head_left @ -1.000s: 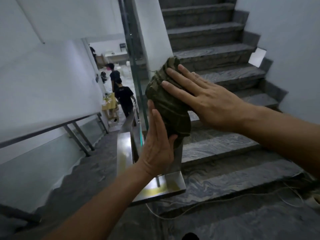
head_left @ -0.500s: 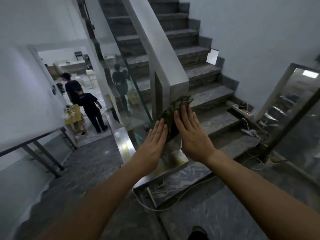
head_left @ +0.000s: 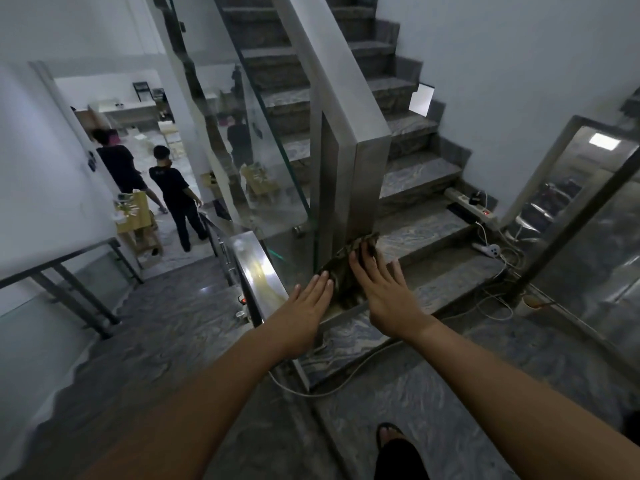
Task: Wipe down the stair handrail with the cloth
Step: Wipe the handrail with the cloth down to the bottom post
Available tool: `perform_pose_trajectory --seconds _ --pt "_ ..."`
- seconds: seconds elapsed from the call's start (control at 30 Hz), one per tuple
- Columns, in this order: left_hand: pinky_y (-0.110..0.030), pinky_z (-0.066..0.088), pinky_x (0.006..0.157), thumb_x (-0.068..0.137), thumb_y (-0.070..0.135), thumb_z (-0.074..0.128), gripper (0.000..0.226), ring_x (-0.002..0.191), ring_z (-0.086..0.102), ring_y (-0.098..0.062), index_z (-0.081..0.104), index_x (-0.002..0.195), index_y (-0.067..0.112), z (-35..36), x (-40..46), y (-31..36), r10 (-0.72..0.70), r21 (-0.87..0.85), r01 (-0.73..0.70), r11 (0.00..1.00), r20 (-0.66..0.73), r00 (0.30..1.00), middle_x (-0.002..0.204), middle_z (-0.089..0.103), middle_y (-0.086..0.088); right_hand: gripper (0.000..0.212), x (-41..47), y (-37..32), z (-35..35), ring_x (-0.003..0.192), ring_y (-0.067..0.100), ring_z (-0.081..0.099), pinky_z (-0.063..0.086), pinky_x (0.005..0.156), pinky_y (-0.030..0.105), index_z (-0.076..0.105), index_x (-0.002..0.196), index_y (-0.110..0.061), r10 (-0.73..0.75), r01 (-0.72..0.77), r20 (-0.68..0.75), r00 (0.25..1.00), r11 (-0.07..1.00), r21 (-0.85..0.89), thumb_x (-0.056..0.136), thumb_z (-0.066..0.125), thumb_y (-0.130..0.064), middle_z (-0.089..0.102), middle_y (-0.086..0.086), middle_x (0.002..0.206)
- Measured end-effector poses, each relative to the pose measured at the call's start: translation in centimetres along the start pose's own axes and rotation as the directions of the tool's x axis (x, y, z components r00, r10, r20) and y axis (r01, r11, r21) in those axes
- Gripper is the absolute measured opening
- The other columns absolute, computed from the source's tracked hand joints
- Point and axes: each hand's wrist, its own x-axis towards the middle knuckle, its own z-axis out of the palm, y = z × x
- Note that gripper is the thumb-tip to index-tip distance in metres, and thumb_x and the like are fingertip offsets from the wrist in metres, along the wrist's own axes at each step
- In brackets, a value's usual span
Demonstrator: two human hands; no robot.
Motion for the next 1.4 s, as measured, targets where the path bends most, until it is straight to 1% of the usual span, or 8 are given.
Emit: perform_pose_trajectory --seconds 0.13,0.33,0.63,0.73,0.83,0.93,1.13,1.4 --pt "-0.043 -0.003 0.120 0.085 -0.004 0.043 0.086 0.144 -0.021 -0.024 -0.017 0.146 0.008 1.7 0.0 -0.2 -0.018 0.012 0.017 1.000 0.079 0.997 0.155 -0.024 -0.012 0.086 -0.6 -0.2 0.8 0.146 0.030 -0.019 0.000 0.117 0.060 -0.009 0.153 -0.020 0.042 -0.040 0.150 0.988 0.999 -0.017 0.087 0.044 -0.007 -0.022 0.004 0.159" --pt "-0.038 -0.006 0.120 0.101 0.034 0.027 0.065 0.145 -0.017 -0.021 -0.011 0.147 0.010 3.3 0.0 -0.9 -0.013 0.012 0.013 1.000 0.038 0.999 0.158 -0.017 -0.010 0.074 0.0 0.3 0.8 0.149 0.031 -0.005 0.001 0.115 0.062 0.012 0.153 -0.023 0.037 -0.032 0.262 0.964 0.999 -0.021 0.089 0.046 -0.009 0.011 0.002 0.162" --pt "-0.051 0.000 0.119 0.090 0.014 0.045 0.068 0.148 0.001 -0.023 0.011 0.149 0.016 1.3 -1.5 -1.5 -0.070 0.229 0.079 0.970 -0.046 0.996 0.160 0.007 -0.005 0.074 -1.2 -0.3 0.6 0.132 0.035 0.027 0.022 0.111 0.049 0.030 0.145 -0.022 0.001 0.014 0.185 0.983 0.997 -0.078 0.076 0.054 -0.029 0.037 0.014 0.141" --pt "-0.055 0.005 0.118 0.092 0.028 0.043 0.063 0.146 0.004 -0.037 0.022 0.145 0.002 1.2 -1.5 1.2 -0.158 0.288 0.187 0.939 -0.120 0.980 0.156 0.014 -0.022 0.084 -1.2 -1.0 1.0 0.144 0.035 0.009 0.007 0.120 0.048 0.024 0.148 -0.015 -0.002 0.007 0.191 0.982 1.000 -0.027 0.071 0.054 -0.028 0.020 0.018 0.154" --pt "-0.050 0.004 0.119 0.090 0.032 0.042 0.072 0.145 0.006 -0.039 0.013 0.146 -0.004 2.9 -1.5 3.7 -0.312 0.012 0.316 0.949 -0.133 0.941 0.156 0.012 -0.026 0.097 -1.1 -1.4 1.4 0.148 0.027 -0.011 -0.002 0.121 0.043 0.000 0.153 -0.012 0.011 -0.021 0.296 0.955 0.999 0.031 0.076 0.058 -0.024 -0.004 0.013 0.162" --pt "-0.047 -0.006 0.117 0.091 0.041 0.033 0.077 0.146 -0.004 -0.038 0.002 0.147 -0.003 4.9 -1.8 4.2 -0.394 -0.142 0.372 0.917 -0.191 0.899 0.157 0.000 -0.024 0.108 -1.1 -1.5 1.9 0.148 0.029 -0.011 0.000 0.121 0.045 -0.013 0.152 -0.023 -0.022 0.033 0.305 0.952 0.999 -0.032 0.074 0.062 -0.029 -0.006 0.014 0.162" --pt "-0.046 -0.015 0.114 0.089 0.052 0.015 0.076 0.147 -0.010 -0.025 0.005 0.149 0.007 6.2 -2.6 2.0 -0.386 -0.110 0.370 0.923 -0.236 0.892 0.160 -0.001 -0.012 0.110 -1.6 -2.0 2.0 0.148 0.026 -0.012 0.000 0.121 0.047 -0.013 0.152 -0.022 -0.094 0.124 0.289 0.953 0.989 -0.086 0.074 0.065 -0.025 -0.013 0.008 0.162" --pt "-0.059 -0.004 0.115 0.093 0.050 0.009 0.068 0.147 -0.009 -0.022 0.008 0.150 0.013 4.8 -3.3 -2.2 -0.433 -0.085 0.425 0.901 -0.157 0.887 0.161 0.002 -0.003 0.108 -1.4 -4.3 1.7 0.148 0.027 -0.014 0.002 0.120 0.047 -0.017 0.151 -0.019 -0.210 0.270 0.357 0.910 0.955 -0.125 0.075 0.059 -0.037 -0.013 0.009 0.162"
